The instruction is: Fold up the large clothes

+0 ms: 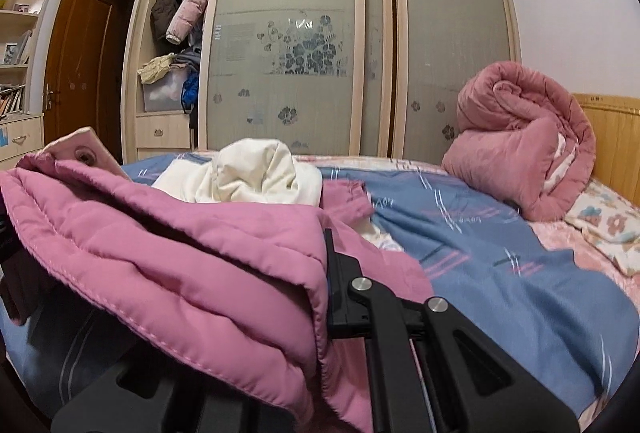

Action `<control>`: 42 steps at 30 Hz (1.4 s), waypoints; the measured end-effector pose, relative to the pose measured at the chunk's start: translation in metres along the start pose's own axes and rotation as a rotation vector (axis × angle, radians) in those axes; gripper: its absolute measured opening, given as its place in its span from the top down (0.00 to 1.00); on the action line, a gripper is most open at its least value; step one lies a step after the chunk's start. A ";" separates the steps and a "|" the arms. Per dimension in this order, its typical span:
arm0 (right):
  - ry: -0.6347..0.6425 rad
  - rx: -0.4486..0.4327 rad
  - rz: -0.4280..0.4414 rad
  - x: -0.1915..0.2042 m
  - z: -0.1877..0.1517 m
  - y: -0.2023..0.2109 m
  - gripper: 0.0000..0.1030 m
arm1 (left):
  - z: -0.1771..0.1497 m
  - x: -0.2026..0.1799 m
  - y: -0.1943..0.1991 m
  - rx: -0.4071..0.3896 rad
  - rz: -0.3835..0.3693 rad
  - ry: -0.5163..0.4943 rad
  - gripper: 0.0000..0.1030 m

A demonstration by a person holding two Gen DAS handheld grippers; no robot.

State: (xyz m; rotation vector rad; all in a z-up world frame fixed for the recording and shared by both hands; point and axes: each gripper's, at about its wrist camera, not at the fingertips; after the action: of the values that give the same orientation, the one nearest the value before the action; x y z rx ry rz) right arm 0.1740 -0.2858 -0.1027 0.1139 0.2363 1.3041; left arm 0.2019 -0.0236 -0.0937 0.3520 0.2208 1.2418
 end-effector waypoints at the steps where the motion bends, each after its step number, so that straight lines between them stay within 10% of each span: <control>1: 0.004 -0.006 0.000 0.001 0.003 -0.002 0.94 | 0.005 0.001 -0.002 -0.006 0.004 -0.007 0.93; 20: 0.039 -0.056 -0.011 0.019 0.087 -0.090 0.94 | 0.114 0.022 -0.088 0.042 0.038 -0.143 0.92; 34: 0.075 0.205 -0.015 0.064 0.131 -0.293 0.92 | 0.180 0.077 -0.312 0.398 0.019 -0.184 0.90; 42: 0.156 0.324 -0.095 0.083 0.081 -0.382 0.35 | 0.140 0.066 -0.407 0.484 0.090 -0.261 0.84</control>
State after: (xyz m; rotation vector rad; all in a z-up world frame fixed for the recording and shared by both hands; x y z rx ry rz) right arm 0.5730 -0.3017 -0.1153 0.2729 0.5799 1.1728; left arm 0.6311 -0.0941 -0.1166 0.9439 0.2825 1.2081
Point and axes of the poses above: each gripper's, at about its wrist camera, not at the fingertips, and y roughly against the way its jaws point, x to its left, z to its top, and after that the axes turned 14 degrees about -z, right-handed
